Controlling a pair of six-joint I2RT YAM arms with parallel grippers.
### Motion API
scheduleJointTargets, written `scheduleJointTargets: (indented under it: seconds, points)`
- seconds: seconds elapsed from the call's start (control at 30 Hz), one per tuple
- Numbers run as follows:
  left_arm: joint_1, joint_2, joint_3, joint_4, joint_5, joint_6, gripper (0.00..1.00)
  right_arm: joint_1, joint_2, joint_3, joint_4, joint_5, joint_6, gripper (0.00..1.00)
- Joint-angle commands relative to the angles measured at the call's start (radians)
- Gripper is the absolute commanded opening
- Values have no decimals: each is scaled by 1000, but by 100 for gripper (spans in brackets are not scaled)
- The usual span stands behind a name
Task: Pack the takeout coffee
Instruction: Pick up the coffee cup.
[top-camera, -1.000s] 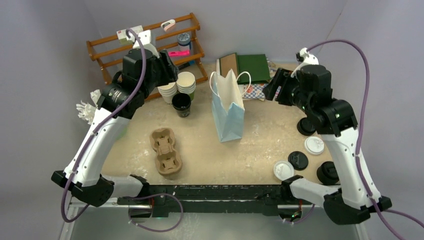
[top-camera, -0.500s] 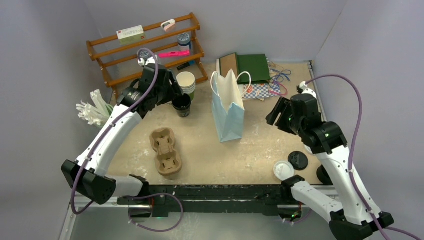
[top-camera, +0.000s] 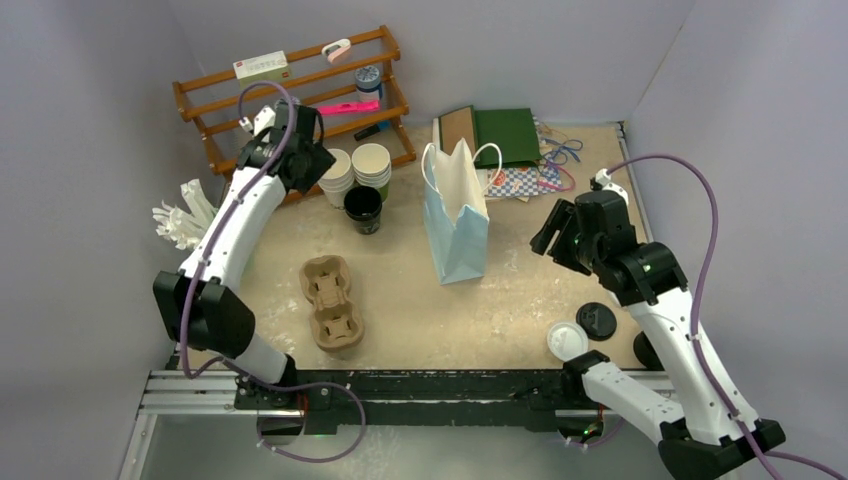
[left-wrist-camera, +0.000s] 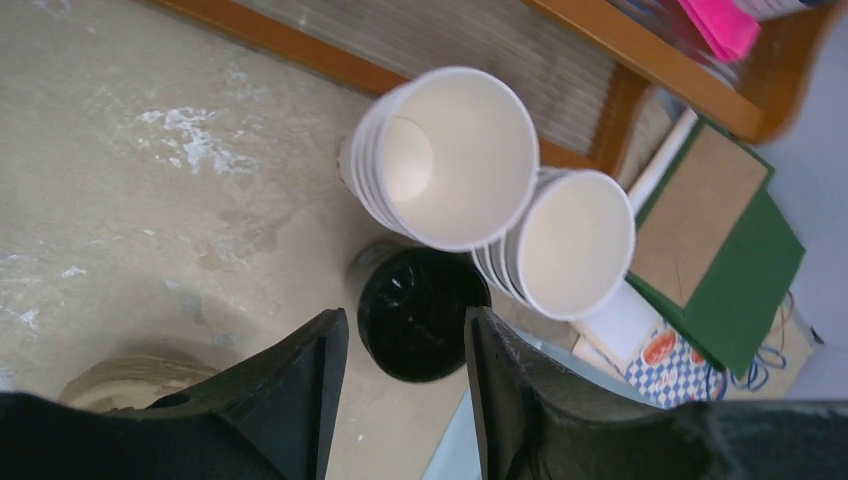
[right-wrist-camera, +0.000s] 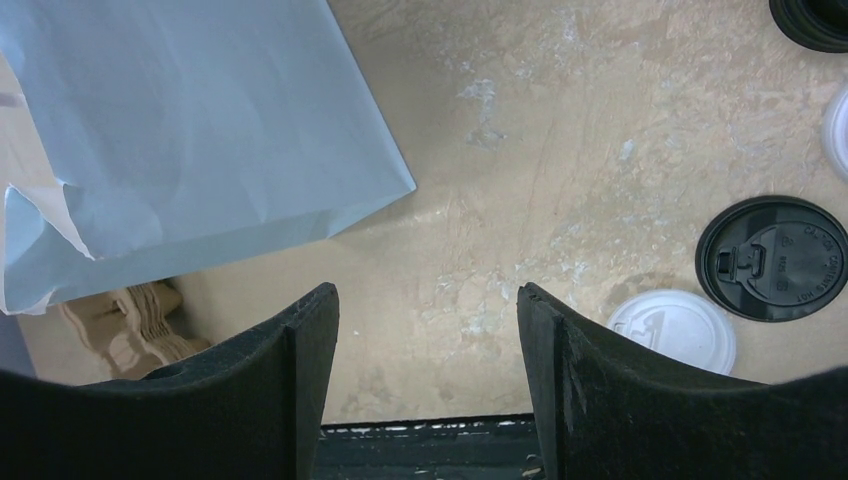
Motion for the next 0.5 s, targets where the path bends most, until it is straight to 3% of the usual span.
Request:
scheduleJointTargets:
  seconds: [0.0,0.13,0.47]
  points:
    - [73,33,17,-7,47,-115,48,-3,9,56,7,32,-19,68]
    - [122,95,26,-17,104,-167,45,-3,20,63,19,41,-27,68]
    - [141,190,80,-24,113,-128,40,-3,34,57,32,56,-29,68]
